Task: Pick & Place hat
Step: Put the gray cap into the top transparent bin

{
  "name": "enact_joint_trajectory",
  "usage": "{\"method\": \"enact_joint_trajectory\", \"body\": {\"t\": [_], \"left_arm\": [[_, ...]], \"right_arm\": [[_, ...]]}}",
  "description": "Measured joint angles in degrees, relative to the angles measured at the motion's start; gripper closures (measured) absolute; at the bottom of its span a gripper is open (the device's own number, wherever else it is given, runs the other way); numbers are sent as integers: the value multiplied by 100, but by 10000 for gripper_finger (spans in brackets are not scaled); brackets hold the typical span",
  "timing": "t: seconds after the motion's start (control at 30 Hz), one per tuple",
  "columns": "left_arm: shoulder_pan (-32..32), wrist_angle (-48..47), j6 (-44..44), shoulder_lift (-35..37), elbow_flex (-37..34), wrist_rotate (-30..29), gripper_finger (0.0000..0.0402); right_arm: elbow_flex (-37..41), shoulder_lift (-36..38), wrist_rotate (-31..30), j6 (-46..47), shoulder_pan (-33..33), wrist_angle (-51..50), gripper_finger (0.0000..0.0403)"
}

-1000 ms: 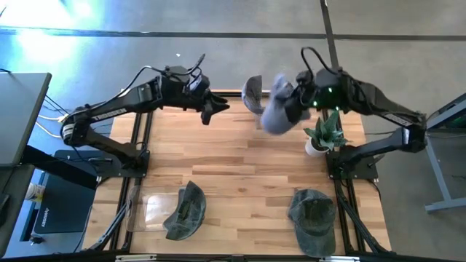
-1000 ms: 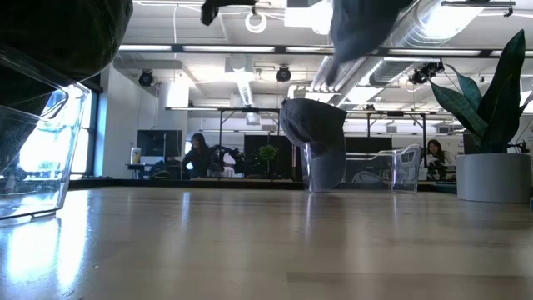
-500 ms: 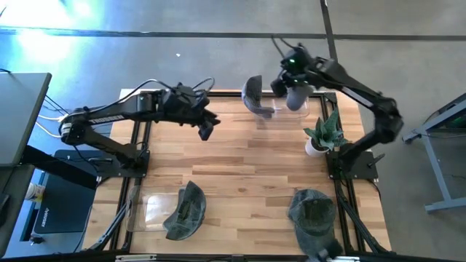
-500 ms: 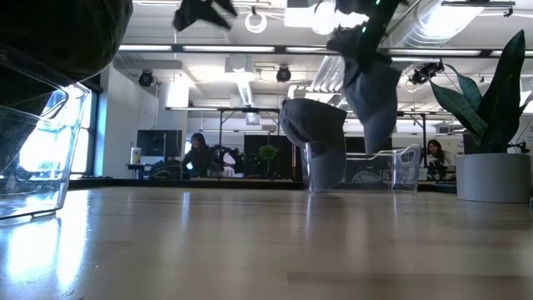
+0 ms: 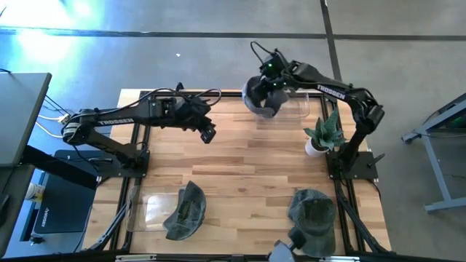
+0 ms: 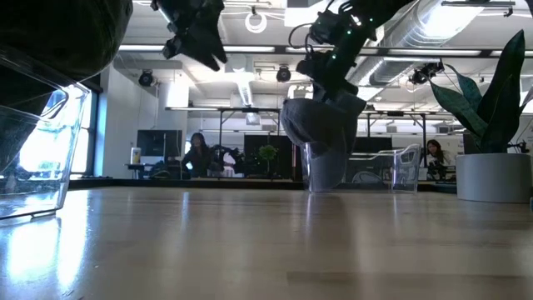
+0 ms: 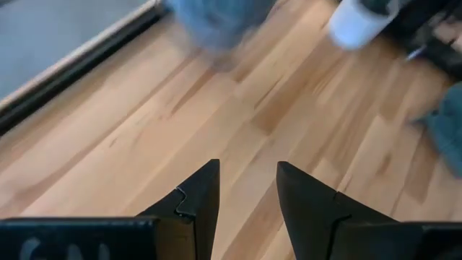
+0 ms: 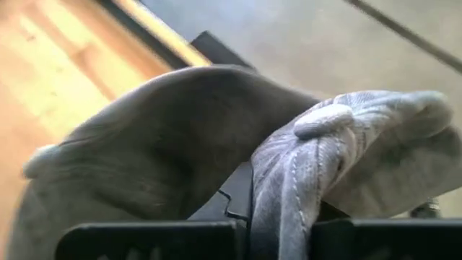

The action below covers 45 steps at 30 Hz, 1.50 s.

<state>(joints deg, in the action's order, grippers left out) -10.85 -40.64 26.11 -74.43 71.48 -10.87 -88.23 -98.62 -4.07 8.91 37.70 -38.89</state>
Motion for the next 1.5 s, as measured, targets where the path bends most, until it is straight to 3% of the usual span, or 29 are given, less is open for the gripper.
{"method": "enact_joint_trajectory", "body": {"t": [0.17,0.3,0.6,0.77,0.93,1.27,1.5], "left_arm": [[-2,425,-86,2,-33,8,268],[-2,615,-196,2,-33,81,268],[0,678,-189,2,-33,342,268],[-2,678,-105,2,-33,383,268],[-4,707,114,2,-33,3,268],[-6,806,116,2,-33,-15,268],[-2,804,121,2,-33,160,268]], "right_arm": [[0,-3,354,-77,-27,-77,371],[0,-3,1019,-43,-1,-71,344],[0,236,2398,6,206,-88,218],[0,590,2534,122,291,-130,173],[-2,694,2745,128,320,-210,173],[-2,386,2779,-1021,-69,-798,239],[-2,391,3254,-889,71,-674,179]]}}
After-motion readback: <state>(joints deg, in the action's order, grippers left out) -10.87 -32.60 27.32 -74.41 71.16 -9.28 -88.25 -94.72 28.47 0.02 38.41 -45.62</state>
